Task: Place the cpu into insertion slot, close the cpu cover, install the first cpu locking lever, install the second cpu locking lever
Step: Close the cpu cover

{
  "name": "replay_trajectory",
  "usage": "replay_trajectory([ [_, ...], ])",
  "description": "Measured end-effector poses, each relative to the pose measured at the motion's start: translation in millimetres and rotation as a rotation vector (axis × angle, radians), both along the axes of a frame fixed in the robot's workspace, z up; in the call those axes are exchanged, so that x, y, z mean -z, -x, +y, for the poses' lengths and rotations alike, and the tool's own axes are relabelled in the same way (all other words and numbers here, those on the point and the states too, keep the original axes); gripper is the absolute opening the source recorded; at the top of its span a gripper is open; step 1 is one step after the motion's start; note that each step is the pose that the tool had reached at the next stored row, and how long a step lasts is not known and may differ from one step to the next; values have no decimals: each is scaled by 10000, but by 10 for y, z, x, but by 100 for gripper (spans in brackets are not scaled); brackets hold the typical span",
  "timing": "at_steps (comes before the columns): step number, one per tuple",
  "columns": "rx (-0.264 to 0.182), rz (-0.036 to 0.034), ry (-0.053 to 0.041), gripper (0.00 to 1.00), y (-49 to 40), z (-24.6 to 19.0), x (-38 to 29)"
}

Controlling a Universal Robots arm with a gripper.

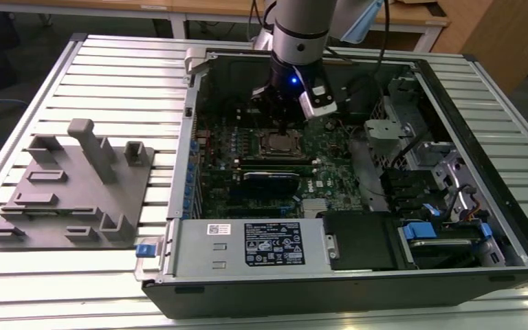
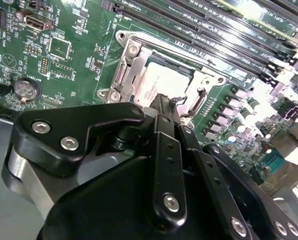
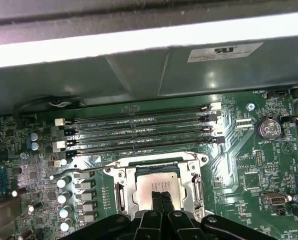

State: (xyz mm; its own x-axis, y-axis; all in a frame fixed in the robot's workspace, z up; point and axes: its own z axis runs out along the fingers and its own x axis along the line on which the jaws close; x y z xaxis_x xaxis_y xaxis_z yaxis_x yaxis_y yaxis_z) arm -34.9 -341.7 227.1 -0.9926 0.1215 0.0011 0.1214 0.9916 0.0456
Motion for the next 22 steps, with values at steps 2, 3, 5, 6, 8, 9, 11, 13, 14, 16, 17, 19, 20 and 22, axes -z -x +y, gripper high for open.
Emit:
replay_trajectory([
  [2, -2, -1, -1, 10, 0, 0, -8],
  [3, -2, -1, -2, 10, 0, 0, -8],
  [5, -2, 0, 0, 10, 0, 0, -10],
  [6, -2, 0, 0, 10, 0, 0, -11],
  [8, -2, 1, 2, 10, 0, 0, -14],
  [9, -2, 1, 3, 10, 0, 0, -16],
  [11, -2, 1, 1, 10, 0, 0, -16],
  [13, -2, 1, 0, 10, 0, 0, -25],
  [14, -1, 1, 0, 10, 0, 0, -25],
  [16, -2, 1, 0, 10, 0, 0, -26],
  [17, -2, 1, 2, 10, 0, 0, -27],
  [19, -2, 3, 6, 10, 0, -1, -36],
  [20, -2, 2, 3, 10, 0, 0, -40],
  [22, -1, 0, 0, 10, 0, 0, -47],
])
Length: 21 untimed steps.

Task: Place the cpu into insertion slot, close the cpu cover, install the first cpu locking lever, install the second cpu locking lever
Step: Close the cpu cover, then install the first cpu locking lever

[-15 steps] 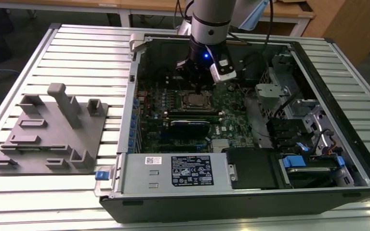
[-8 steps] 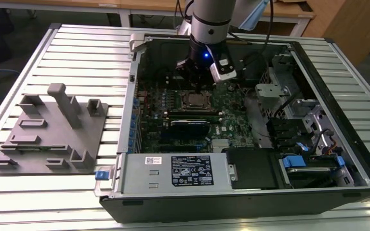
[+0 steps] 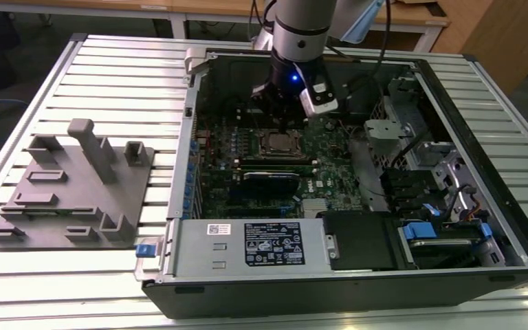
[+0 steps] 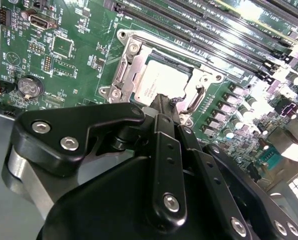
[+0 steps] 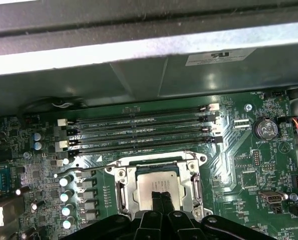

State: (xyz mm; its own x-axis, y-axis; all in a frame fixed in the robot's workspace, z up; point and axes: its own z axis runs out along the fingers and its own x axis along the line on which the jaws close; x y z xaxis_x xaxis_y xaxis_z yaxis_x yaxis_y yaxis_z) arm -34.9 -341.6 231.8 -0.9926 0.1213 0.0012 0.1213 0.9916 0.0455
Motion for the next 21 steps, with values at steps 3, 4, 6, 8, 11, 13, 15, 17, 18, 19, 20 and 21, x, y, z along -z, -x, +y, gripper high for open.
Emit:
replay_trajectory([
  [3, 0, -1, -2, 10, 0, 0, -11],
  [4, 0, -3, -1, 10, 0, 0, -12],
  [6, -1, -6, 0, 10, 0, 0, -13],
  [8, 0, -6, 0, 10, 0, 0, -13],
  [11, 0, -6, 0, 10, 0, 0, -14],
  [13, 0, -5, 2, 10, 0, 0, -16],
  [15, 0, -4, 4, 10, 0, -1, -27],
  [17, 0, -1, 1, 10, 0, 0, -45],
  [18, 1, 3, 1, 10, 1, 0, -57],
  [19, 1, 8, 1, 10, 1, 0, -69],
  [20, 0, 12, 1, 10, 0, 0, -81],
  [21, 0, 18, 0, 10, 0, 0, -93],
])
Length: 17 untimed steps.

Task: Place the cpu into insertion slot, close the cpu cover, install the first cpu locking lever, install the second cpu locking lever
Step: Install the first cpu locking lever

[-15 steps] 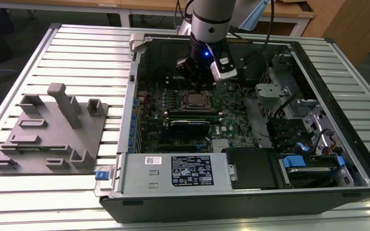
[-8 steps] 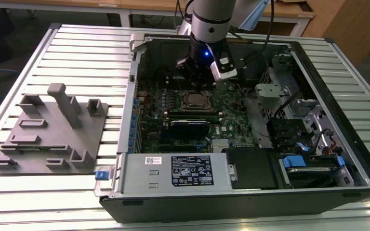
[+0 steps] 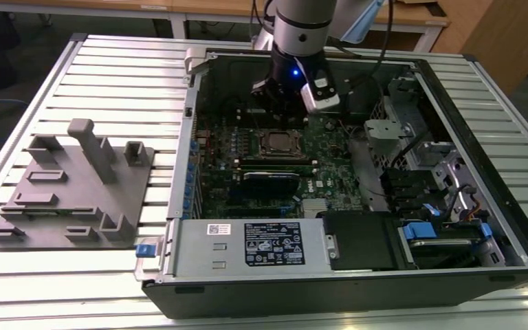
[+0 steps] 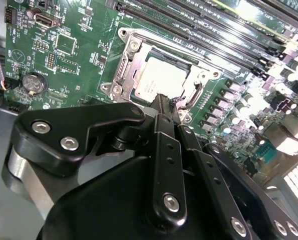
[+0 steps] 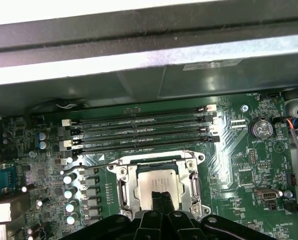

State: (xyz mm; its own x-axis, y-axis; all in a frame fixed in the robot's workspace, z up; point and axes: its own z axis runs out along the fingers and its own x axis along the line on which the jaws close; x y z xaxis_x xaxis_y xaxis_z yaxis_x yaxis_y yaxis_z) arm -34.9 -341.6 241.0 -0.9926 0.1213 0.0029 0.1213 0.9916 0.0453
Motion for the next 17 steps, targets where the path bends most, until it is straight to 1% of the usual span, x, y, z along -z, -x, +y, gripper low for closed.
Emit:
replay_trajectory([
  [9, 0, 40, 0, 10, 0, 0, -152],
  [17, 0, 50, 0, 10, 0, 0, -155],
])
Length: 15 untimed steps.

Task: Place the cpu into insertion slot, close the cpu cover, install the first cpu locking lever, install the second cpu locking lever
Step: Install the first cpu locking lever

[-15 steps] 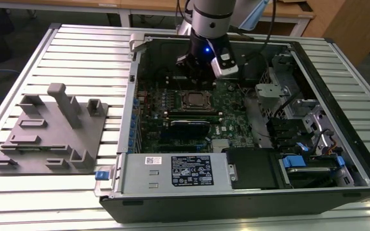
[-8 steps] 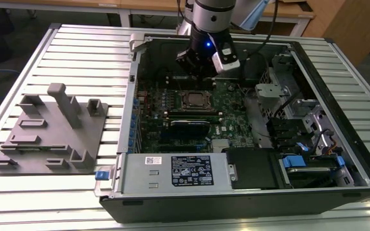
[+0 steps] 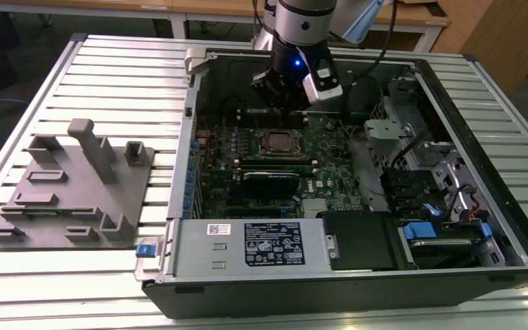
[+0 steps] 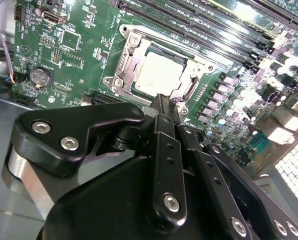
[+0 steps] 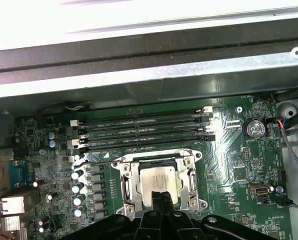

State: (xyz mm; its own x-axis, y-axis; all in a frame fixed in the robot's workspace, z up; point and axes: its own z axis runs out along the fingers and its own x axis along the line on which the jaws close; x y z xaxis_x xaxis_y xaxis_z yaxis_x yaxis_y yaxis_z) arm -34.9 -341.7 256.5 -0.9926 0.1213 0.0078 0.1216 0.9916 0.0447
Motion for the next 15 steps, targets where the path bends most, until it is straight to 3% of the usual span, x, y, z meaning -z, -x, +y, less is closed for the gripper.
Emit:
replay_trajectory([
  [3, -1, 0, -1, 10, 26, 0, 2],
  [9, 0, -11, -19, 10, 166, 0, 5],
  [14, -1, -35, -21, 10, 289, 0, 6],
  [15, 0, -49, -23, 10, 354, 0, 7],
])
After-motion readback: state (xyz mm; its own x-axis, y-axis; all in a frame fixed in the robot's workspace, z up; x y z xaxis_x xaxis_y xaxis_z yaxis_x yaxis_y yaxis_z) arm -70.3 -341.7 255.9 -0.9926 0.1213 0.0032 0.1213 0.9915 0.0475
